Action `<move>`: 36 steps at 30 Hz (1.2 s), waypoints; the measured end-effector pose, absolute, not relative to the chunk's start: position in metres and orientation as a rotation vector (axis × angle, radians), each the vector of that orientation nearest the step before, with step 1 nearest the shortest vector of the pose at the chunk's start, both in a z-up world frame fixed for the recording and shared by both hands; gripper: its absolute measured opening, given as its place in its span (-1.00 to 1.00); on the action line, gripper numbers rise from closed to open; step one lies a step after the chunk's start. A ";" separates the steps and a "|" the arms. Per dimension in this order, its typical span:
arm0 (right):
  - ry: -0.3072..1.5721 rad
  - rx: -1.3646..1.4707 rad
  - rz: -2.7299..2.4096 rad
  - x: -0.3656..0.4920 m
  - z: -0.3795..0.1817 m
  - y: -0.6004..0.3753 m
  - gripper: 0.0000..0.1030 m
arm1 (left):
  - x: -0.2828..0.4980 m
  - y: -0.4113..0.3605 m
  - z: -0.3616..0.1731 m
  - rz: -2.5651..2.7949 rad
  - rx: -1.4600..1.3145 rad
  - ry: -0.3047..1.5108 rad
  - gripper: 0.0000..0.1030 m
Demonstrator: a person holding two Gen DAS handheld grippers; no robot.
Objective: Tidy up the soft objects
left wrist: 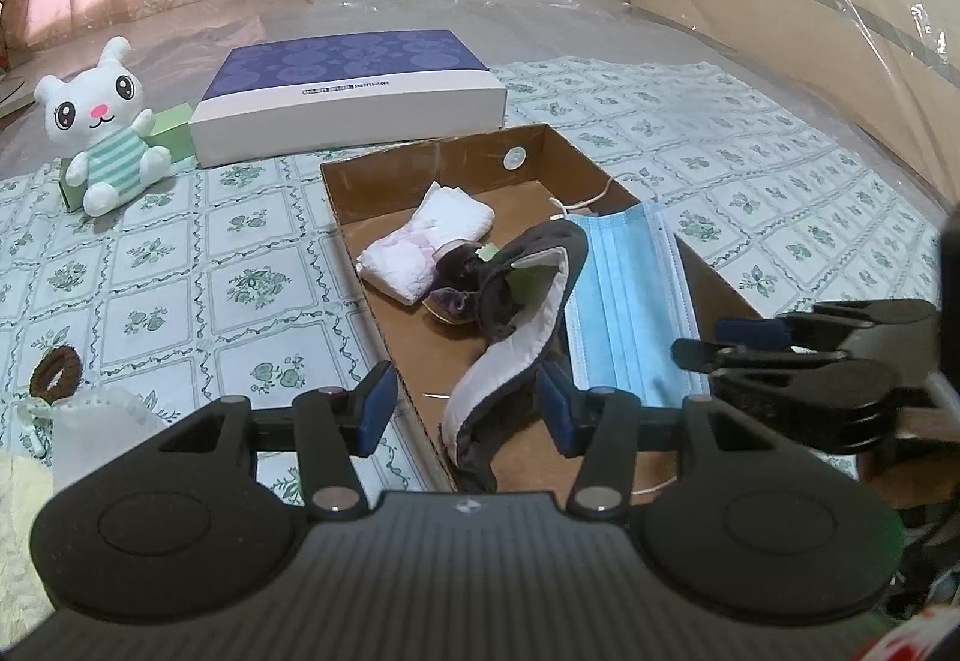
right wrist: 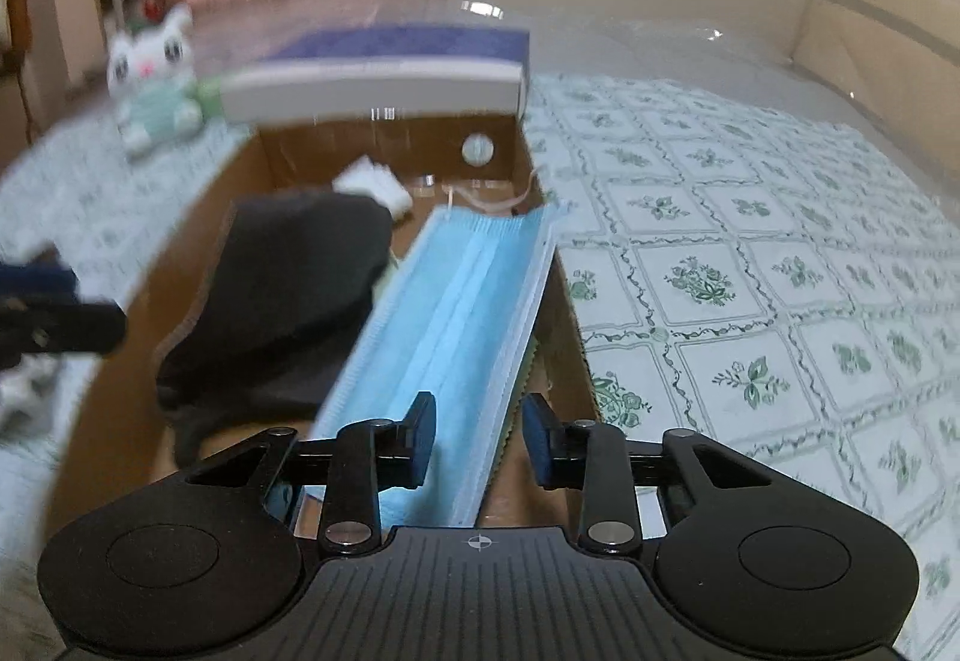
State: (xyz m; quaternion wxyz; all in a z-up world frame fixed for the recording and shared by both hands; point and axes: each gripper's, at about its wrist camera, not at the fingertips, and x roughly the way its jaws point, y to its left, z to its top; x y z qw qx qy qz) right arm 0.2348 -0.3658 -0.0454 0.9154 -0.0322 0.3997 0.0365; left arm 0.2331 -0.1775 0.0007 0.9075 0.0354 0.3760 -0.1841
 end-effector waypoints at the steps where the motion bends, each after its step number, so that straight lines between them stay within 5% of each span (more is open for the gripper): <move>1: 0.833 -0.098 0.075 0.238 -0.050 -0.362 -0.52 | 0.235 -0.178 0.000 -0.380 0.074 0.777 -0.08; 3: 0.849 -0.164 0.085 0.244 -0.059 -0.357 -0.88 | 0.240 -0.180 -0.002 -0.379 0.077 0.780 -0.08; 6: 0.846 -0.237 0.116 0.249 -0.068 -0.350 -0.95 | 0.245 -0.182 -0.004 -0.382 0.086 0.778 -0.08; 17: 0.769 -0.472 0.282 0.236 -0.087 -0.331 -0.96 | 0.256 -0.181 -0.013 -0.375 0.099 0.788 -0.08; 25: 0.759 -0.345 0.265 0.220 -0.066 -0.347 -0.90 | 0.247 -0.180 -0.013 -0.387 0.096 0.791 -0.08; 28: 0.754 -0.249 0.259 0.209 -0.053 -0.355 -0.74 | 0.242 -0.177 -0.010 -0.386 0.086 0.785 -0.08; 33: 0.715 -0.107 0.245 0.185 -0.030 -0.361 0.03 | 0.231 -0.170 -0.002 -0.382 0.074 0.774 -0.07; 36: 0.701 -0.036 0.237 0.172 -0.017 -0.363 0.09 | 0.224 -0.166 0.003 -0.378 0.065 0.766 -0.07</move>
